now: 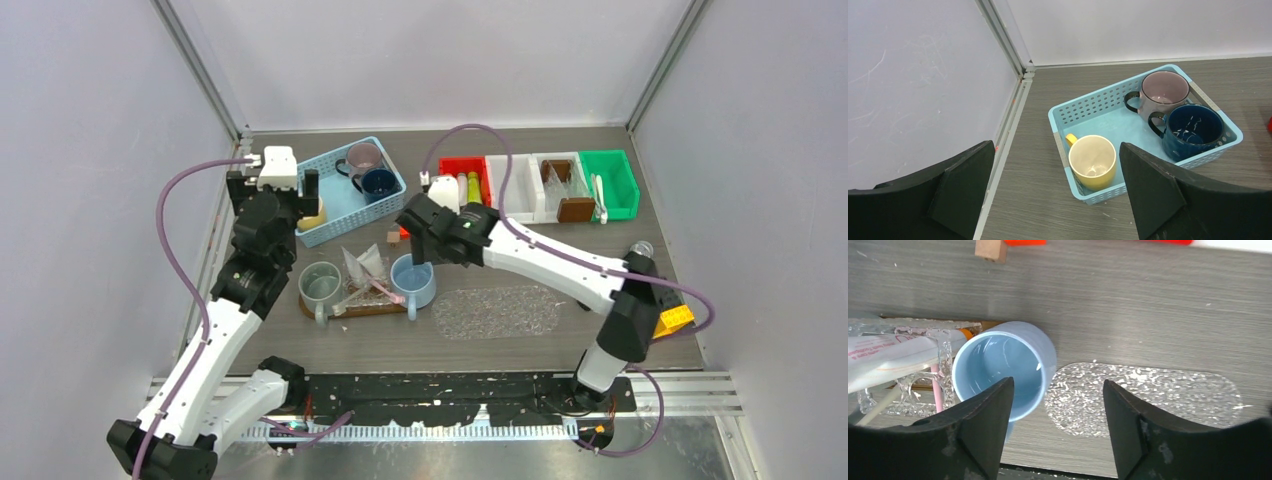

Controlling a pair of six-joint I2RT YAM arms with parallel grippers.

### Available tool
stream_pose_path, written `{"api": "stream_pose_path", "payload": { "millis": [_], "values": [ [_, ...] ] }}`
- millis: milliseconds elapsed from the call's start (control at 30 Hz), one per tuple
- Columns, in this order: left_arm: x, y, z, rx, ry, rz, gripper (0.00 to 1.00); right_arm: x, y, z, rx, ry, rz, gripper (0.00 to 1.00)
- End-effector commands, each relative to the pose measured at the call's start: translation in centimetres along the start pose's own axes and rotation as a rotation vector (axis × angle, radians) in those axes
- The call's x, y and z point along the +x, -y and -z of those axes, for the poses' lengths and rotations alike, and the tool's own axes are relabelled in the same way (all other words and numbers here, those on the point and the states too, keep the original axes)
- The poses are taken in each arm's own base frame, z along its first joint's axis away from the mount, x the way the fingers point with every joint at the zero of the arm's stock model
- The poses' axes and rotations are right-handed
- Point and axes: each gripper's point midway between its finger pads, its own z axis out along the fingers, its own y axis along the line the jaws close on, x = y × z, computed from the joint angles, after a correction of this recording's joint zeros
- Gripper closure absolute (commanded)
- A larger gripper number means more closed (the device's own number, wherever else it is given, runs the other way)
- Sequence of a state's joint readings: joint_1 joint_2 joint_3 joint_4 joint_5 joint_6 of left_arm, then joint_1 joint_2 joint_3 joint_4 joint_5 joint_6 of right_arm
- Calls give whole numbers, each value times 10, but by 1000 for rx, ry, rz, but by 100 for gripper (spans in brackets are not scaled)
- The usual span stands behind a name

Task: Prepare toiletry sets of a toothbrush and toothpaste on the tray
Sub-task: Place the cup on the tray, then pick up the cup from the storage box.

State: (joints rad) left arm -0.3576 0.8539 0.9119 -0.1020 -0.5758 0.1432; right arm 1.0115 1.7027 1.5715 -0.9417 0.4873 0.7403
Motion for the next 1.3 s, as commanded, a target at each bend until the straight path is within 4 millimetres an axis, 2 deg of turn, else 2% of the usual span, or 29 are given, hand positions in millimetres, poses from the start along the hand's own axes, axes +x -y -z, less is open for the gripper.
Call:
{"api": "stream_pose_path", "payload": {
  "millis": [0, 100, 267, 300, 333, 367, 400, 433, 467, 567, 667, 900, 1100, 1267],
  "values": [
    [-11, 1, -6, -5, 19, 24, 0, -32, 38, 31, 54, 158, -50, 25],
    [-8, 7, -13, 12, -17, 36, 0, -46, 63, 37, 88, 212, -78, 19],
    [8, 20, -33, 53, -147, 13, 0, -55, 107, 41, 109, 255, -146, 18],
    [12, 21, -38, 62, -178, 6, 0, -61, 116, 46, 106, 287, -174, 18],
    [17, 23, -42, 73, -210, 4, 0, -56, 122, 42, 119, 285, -171, 18],
    [21, 24, -47, 78, -242, 8, 1, -62, 128, 48, 110, 321, -193, 18],
    [28, 24, -51, 87, -277, 9, 2, -59, 132, 44, 118, 333, -196, 18],
    [36, 27, -57, 94, -319, 15, 3, -62, 138, 49, 114, 358, -205, 18],
    [40, 28, -62, 96, -345, 40, 4, -59, 143, 45, 125, 370, -207, 18],
    [63, 37, -73, 120, -449, 83, 8, -54, 158, 50, 149, 417, -212, 18],
    [83, 45, -83, 117, -529, 130, 10, -54, 168, 57, 158, 457, -213, 17],
    [128, 68, -105, 91, -689, 221, 21, -45, 184, 55, 198, 468, -202, 15],
    [165, 70, -125, 26, -770, 271, 30, -40, 189, 55, 204, 471, -200, 15],
    [187, 76, -137, 23, -817, 275, 44, -39, 192, 57, 208, 479, -200, 15]
  ]
}}
